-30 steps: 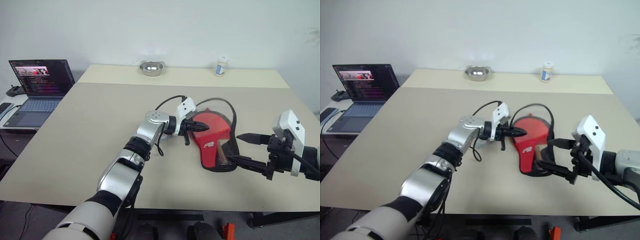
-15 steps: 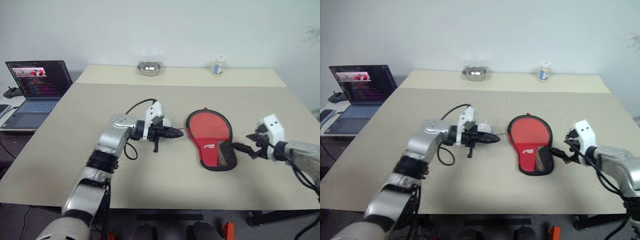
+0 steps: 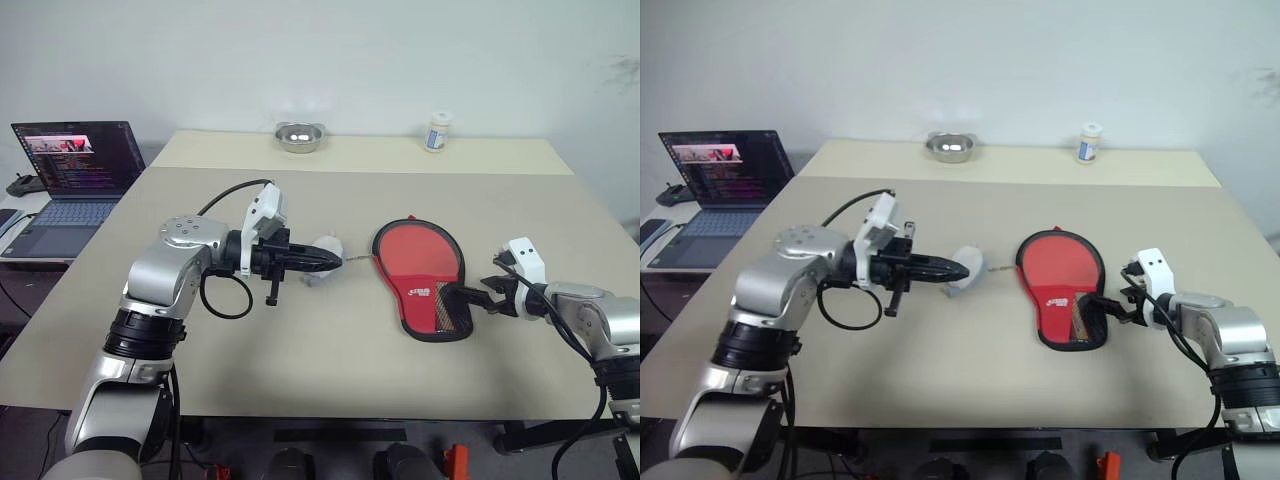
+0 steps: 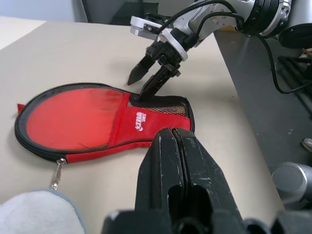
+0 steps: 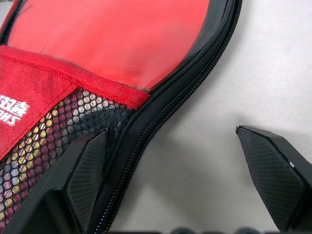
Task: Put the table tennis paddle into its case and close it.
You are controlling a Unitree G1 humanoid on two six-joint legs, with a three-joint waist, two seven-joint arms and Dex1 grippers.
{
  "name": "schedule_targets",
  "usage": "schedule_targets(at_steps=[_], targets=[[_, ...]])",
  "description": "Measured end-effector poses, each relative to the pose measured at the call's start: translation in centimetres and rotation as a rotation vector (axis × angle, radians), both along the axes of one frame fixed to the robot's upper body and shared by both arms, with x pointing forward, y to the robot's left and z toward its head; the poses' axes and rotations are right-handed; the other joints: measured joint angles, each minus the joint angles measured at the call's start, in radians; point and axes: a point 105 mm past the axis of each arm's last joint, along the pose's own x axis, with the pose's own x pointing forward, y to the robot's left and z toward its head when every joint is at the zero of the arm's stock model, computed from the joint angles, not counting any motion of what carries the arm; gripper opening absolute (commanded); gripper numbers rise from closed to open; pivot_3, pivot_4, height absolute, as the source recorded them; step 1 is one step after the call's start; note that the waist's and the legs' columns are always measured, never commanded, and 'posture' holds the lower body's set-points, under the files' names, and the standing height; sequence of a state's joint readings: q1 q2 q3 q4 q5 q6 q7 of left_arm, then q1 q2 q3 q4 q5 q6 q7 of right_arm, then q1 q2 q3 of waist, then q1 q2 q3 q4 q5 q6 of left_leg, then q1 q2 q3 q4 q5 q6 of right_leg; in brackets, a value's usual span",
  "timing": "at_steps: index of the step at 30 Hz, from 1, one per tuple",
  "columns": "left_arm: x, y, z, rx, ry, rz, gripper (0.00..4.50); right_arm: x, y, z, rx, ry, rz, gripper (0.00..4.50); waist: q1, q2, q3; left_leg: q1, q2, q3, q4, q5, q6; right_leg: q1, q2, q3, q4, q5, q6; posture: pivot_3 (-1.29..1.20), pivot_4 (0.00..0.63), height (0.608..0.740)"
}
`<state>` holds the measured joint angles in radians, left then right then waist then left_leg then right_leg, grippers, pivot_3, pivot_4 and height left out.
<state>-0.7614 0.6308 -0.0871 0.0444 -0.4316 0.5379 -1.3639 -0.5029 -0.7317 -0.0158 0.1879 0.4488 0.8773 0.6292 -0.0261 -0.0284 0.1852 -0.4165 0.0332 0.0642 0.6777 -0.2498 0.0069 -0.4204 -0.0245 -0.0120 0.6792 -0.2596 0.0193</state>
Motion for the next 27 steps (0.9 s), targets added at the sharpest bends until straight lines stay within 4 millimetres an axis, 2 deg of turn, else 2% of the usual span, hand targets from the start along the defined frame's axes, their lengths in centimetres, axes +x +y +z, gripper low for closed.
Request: schedule_targets(at_steps=[10, 13, 21, 24, 26, 27], targets=[[0.0, -0.2, 0.1, 0.014, -0.013, -0.008, 0.03, 0.3, 2.2, -0.5, -0.031, -0.008, 0.068, 4.5, -0.009, 0.0, 0.0, 0.002, 0.004, 0.001, 0.0, 0.0, 0.0, 0.0, 0.003, 0.001, 0.001, 0.0, 0.0, 0.0, 0.15, 0.74], [0.0, -0.1, 0.0, 0.024, -0.021, -0.007, 0.0, 0.4, 3.0, -0.6, -0.034, -0.014, 0.086, 3.93, -0.009, -0.001, -0.001, 0.003, 0.009, 0.002, 0.0, 0.0, 0.0, 0.0, 0.005, 0.001, 0.001, 0.001, -0.002, 0.0, 0.15, 0.74], [0.1, -0.1, -0.2, 0.053, -0.041, -0.007, 0.0, 0.4, 4.7, -1.4, -0.03, -0.009, 0.132, 1.27, -0.01, -0.005, -0.004, 0.01, 0.014, 0.005, -0.001, 0.0, 0.0, 0.004, 0.007, 0.002, 0.001, 0.002, -0.004, 0.0, 0.15, 0.74], [0.3, 0.6, -0.5, 0.084, -0.039, 0.014, 0.0, 0.3, 5.1, -1.7, -0.02, 0.003, 0.136, 0.44, -0.01, -0.006, -0.005, 0.017, 0.014, 0.006, -0.003, 0.0, -0.001, 0.01, 0.007, 0.003, 0.0, 0.001, -0.006, 0.0, 0.15, 0.74], [0.0, 1.2, -0.9, 0.105, -0.021, 0.008, 0.0, 0.3, 5.8, -1.8, -0.002, 0.01, 0.142, 0.01, -0.012, -0.007, -0.006, 0.018, 0.014, 0.007, -0.004, 0.0, -0.001, 0.01, 0.007, 0.003, 0.0, 0.001, -0.006, 0.0, 0.15, 0.74], [-0.2, 1.6, -1.3, 0.119, -0.004, 0.004, 0.0, 0.2, 6.3, -1.7, 0.004, 0.009, 0.145, 0.01, -0.015, -0.007, -0.006, 0.018, 0.014, 0.007, -0.004, 0.0, -0.001, 0.01, 0.007, 0.003, 0.001, 0.001, -0.006, 0.0, 0.15, 0.74]])
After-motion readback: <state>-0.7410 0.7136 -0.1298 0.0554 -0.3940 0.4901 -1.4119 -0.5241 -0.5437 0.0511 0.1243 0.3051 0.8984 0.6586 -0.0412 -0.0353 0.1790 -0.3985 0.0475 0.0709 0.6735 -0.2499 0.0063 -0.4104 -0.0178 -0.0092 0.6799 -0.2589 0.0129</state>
